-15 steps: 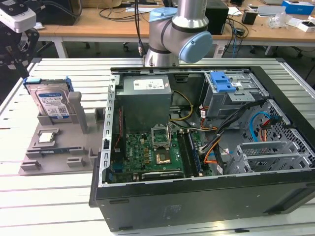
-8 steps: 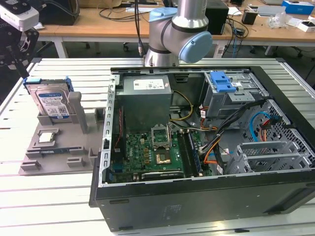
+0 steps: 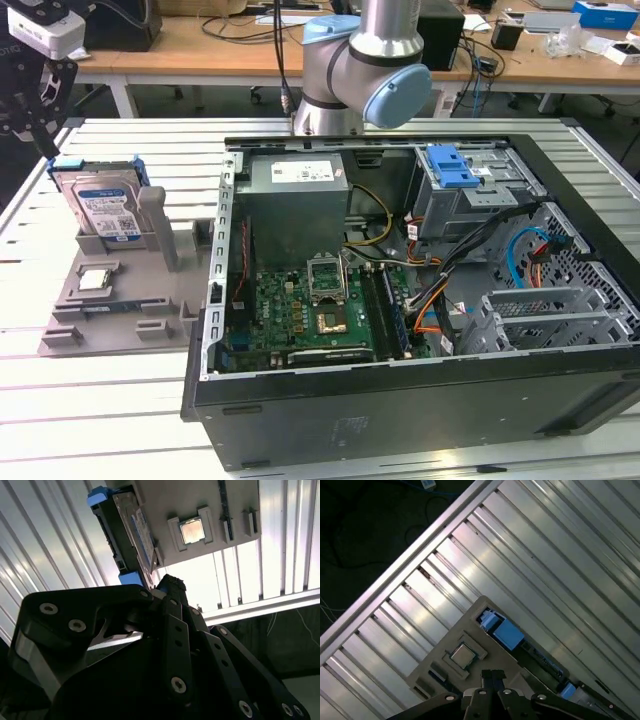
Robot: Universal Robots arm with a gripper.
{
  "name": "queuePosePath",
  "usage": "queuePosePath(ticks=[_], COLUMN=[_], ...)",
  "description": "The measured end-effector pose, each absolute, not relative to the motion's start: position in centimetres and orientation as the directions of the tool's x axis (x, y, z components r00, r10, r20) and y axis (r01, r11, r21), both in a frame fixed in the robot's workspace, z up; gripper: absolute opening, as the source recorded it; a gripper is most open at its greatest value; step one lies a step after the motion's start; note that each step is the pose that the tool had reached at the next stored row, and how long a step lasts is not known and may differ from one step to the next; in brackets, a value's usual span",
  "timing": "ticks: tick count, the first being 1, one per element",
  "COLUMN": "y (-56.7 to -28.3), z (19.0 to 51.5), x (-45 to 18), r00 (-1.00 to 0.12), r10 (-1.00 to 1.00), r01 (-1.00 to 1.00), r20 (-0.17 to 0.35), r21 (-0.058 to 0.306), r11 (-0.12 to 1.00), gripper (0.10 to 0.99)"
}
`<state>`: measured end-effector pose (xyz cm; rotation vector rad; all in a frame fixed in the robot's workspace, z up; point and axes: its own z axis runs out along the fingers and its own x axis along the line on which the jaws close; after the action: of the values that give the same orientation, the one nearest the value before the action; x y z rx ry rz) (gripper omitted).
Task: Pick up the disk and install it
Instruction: 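Pick up the disk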
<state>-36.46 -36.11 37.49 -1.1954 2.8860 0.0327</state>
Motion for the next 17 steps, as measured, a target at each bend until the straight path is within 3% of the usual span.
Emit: queuePosePath(ticks=[17], y=[-36.11], z=[37.49], x=[-36.46], r00=[-0.549], r10=[-0.835], r01=[-0.836], r20=[-0.024], r21=[0.013], r11=[0.549], gripper=[0.106])
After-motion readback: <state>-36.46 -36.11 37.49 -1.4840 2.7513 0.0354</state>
